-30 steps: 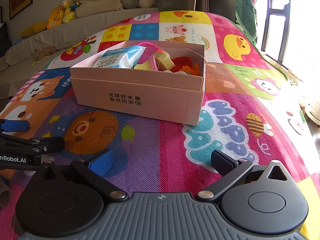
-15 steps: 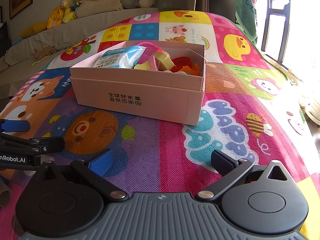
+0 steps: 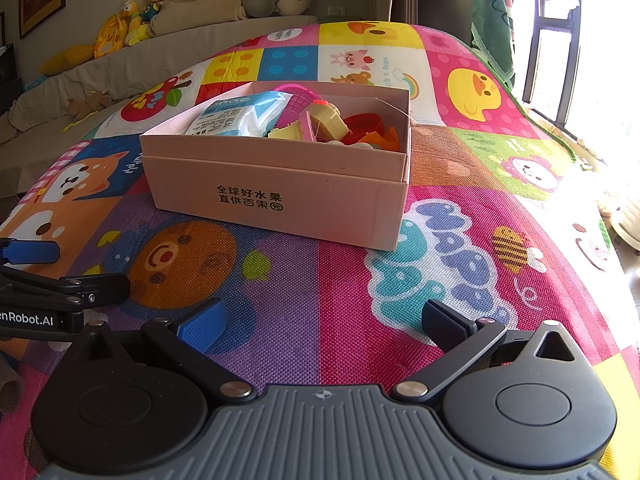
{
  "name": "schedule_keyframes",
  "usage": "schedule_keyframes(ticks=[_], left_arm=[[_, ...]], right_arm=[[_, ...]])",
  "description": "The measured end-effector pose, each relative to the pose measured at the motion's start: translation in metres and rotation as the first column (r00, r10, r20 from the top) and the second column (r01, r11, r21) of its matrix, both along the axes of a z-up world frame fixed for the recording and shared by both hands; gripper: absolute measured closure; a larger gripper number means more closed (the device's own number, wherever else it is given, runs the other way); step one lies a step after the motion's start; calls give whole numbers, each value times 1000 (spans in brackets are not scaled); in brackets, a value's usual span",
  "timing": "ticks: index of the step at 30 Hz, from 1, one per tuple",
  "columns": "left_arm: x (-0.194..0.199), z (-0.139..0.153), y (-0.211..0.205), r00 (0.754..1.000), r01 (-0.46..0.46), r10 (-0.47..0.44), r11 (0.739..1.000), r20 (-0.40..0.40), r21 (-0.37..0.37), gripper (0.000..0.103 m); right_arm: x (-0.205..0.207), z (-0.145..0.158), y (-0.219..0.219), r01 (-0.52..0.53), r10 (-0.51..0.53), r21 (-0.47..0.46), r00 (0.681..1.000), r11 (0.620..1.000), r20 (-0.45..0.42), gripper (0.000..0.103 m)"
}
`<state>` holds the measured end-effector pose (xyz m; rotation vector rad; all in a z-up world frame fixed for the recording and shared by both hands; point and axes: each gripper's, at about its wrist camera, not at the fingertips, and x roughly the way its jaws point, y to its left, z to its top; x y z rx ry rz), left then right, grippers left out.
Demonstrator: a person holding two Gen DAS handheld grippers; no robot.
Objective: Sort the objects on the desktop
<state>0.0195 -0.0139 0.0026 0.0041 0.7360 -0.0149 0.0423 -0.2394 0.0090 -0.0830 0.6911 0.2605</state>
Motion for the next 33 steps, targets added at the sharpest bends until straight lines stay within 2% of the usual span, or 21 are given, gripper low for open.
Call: schedule_keyframes(ticks=[33], left_arm=[[0,0,1,1000,-3,3,1000,2,-6,0]], right_arm=[[-1,0,0,0,0,0,1000,1000,0,0]])
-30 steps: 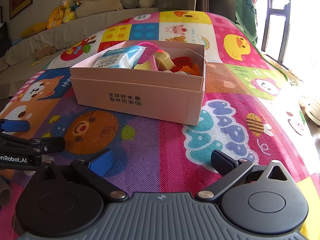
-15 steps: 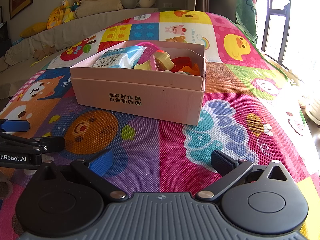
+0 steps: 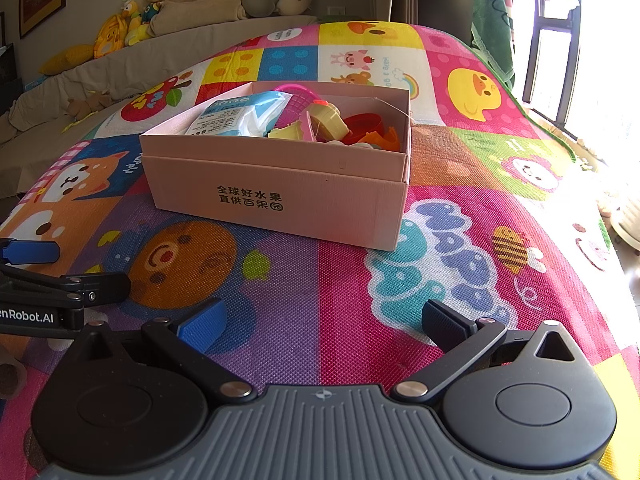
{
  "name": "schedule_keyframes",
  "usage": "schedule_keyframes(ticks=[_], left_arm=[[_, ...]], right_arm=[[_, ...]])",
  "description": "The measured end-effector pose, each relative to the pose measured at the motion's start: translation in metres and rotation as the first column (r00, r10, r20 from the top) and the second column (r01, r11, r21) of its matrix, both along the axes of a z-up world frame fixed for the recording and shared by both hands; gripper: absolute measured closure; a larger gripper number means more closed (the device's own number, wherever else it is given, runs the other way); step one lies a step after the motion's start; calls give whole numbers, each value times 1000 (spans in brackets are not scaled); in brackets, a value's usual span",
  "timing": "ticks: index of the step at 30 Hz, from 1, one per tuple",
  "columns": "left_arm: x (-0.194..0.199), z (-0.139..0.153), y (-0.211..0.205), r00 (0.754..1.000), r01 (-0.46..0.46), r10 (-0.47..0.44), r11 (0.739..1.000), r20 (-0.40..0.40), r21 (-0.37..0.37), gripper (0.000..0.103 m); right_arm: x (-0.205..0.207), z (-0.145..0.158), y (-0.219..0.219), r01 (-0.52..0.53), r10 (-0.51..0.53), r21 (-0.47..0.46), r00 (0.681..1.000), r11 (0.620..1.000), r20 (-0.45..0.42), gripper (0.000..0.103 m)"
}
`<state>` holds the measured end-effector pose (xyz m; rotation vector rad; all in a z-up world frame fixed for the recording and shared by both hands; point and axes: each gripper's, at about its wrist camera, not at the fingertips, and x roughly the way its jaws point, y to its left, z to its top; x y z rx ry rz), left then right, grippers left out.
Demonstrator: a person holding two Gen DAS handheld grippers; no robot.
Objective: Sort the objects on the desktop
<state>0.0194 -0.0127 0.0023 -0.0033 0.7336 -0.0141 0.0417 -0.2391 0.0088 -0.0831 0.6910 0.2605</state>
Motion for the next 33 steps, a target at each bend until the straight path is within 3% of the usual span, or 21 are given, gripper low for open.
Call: schedule_keyframes(ticks=[33], left_arm=[[2,2,-2,1000,19,-19,1000,-12,6,0]], right_arm=[[0,0,0,0,0,0,1000,1000,0,0]])
